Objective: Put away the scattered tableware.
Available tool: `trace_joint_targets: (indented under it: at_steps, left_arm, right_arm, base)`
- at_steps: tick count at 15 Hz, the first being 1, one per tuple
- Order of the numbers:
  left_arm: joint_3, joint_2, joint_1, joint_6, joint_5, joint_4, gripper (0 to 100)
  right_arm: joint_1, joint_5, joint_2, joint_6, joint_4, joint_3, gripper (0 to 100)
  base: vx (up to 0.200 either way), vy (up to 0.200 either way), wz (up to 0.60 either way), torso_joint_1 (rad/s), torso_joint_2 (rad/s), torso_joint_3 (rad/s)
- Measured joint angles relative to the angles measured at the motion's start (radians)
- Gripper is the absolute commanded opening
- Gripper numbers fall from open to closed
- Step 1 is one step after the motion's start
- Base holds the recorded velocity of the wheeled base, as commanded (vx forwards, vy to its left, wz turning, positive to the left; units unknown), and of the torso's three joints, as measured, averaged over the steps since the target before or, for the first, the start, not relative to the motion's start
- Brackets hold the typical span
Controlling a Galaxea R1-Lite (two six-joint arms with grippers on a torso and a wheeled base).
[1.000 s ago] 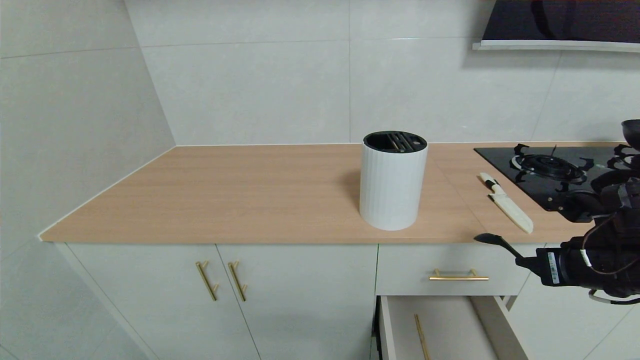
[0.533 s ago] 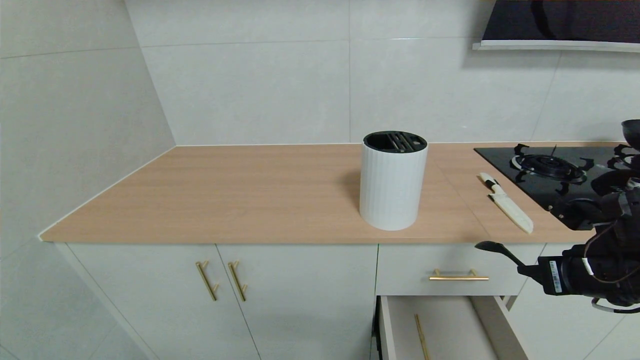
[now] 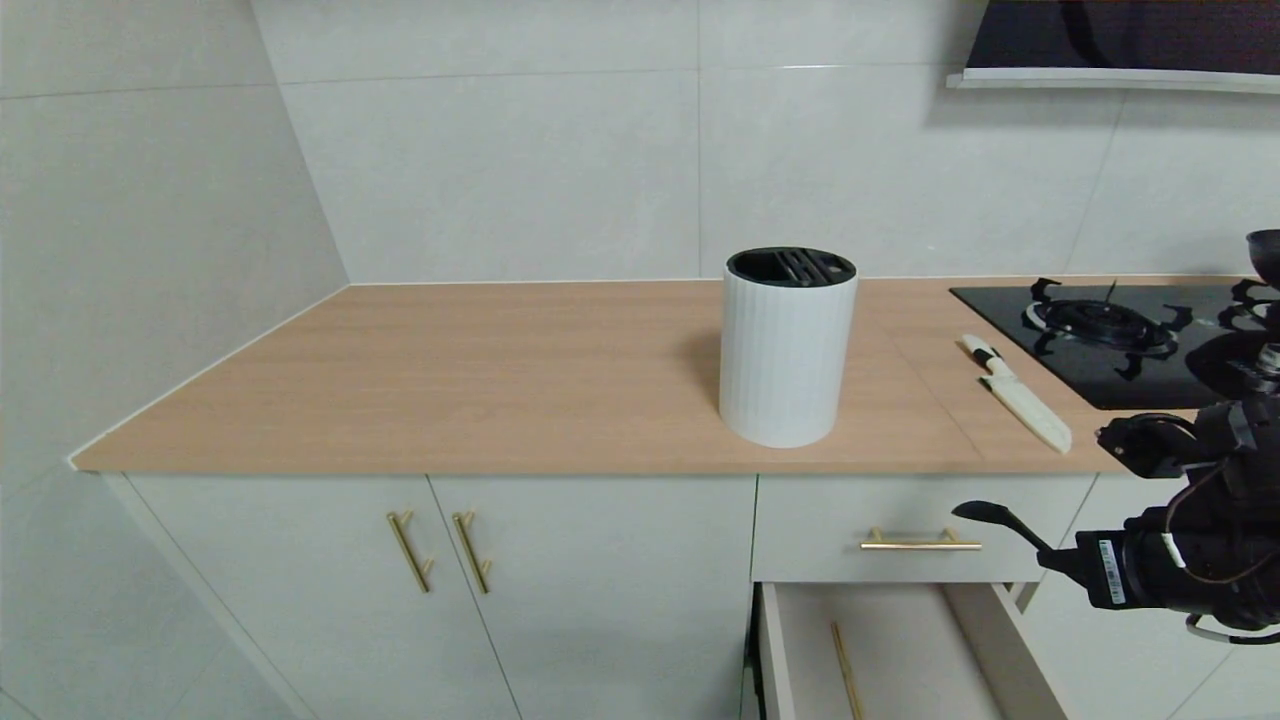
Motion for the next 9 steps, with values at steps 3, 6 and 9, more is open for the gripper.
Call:
trace_joint_targets:
  at_steps: [3, 6, 9]
  left_arm:
    - [0.0, 0.0, 0.0, 0.0, 0.0, 0.0, 100]
    - [0.0, 0.0, 0.0, 0.0, 0.0, 0.0, 100]
    - [0.0, 0.0, 0.0, 0.0, 0.0, 0.0, 100]
  right_arm:
    - [0.0, 0.0, 0.007, -0.001, 0.0, 0.003, 0]
    - [0.0, 0.0, 0.019, -0.001, 0.0, 0.006, 0]
    - [0.001, -0.001, 0.034, -0.023, -0.001, 0.01, 0]
  base:
    - [0.0, 0.0, 0.0, -0.207, 0.49, 0.276]
    - [0.0, 0.0, 0.0, -0.201, 0.49, 0.284]
    - [0.0, 0.0, 0.0, -0.19, 0.48, 0.281]
